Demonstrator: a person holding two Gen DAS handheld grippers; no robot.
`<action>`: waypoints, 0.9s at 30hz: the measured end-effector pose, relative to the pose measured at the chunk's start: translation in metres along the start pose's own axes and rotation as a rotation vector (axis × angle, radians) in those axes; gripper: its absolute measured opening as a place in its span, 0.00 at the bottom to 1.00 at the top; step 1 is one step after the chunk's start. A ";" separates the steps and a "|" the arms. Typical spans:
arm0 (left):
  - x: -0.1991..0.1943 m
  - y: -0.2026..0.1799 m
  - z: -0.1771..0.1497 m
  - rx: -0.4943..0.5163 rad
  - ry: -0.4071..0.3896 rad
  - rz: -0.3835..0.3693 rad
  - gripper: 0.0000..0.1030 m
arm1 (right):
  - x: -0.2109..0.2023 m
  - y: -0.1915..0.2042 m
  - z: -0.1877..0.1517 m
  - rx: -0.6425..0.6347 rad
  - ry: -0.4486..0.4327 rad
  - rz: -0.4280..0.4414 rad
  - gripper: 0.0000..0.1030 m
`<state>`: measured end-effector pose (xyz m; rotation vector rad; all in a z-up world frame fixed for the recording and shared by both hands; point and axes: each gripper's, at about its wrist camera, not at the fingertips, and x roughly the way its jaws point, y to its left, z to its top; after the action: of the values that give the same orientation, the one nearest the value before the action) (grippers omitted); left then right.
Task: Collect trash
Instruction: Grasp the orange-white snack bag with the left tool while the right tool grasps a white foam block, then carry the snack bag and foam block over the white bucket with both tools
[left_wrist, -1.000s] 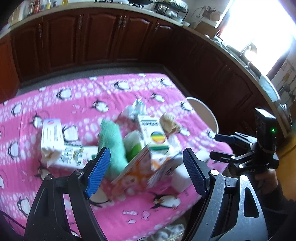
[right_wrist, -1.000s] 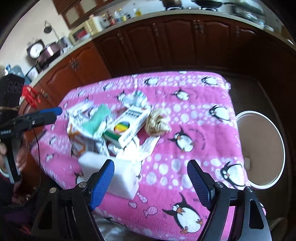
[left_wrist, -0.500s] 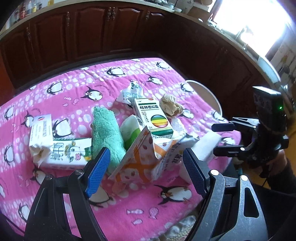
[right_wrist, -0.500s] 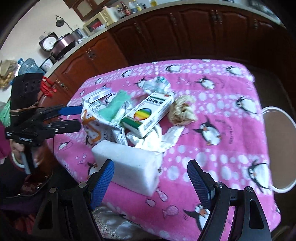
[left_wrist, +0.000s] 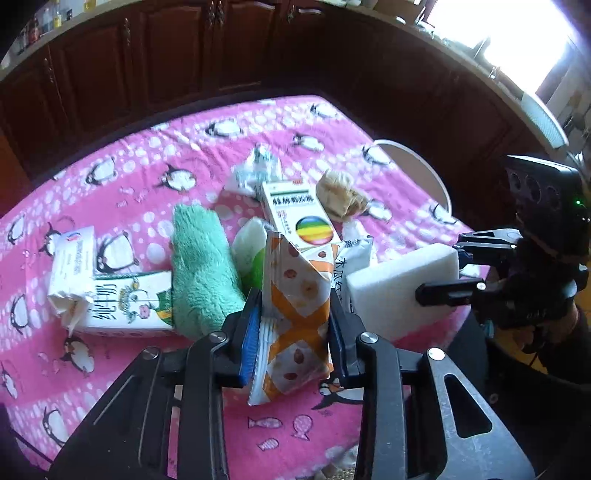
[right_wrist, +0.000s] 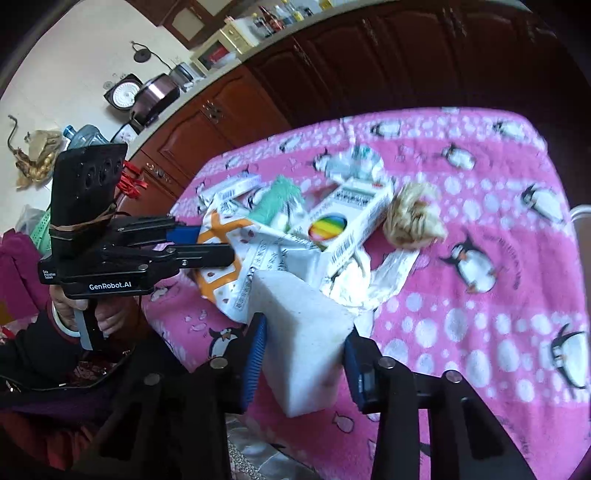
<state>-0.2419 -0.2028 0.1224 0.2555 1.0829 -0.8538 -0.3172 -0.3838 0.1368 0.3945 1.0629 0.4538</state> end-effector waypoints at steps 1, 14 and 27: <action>-0.005 -0.002 0.001 0.002 -0.009 0.006 0.29 | -0.005 0.000 0.002 0.000 -0.011 0.001 0.36; -0.031 -0.020 0.028 -0.015 -0.109 0.089 0.29 | -0.053 -0.012 0.024 0.040 -0.145 -0.281 0.35; -0.022 -0.049 0.051 0.021 -0.148 0.124 0.29 | -0.066 -0.017 0.024 0.062 -0.194 -0.487 0.35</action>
<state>-0.2475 -0.2538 0.1762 0.2699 0.9111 -0.7613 -0.3201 -0.4358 0.1873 0.2172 0.9452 -0.0512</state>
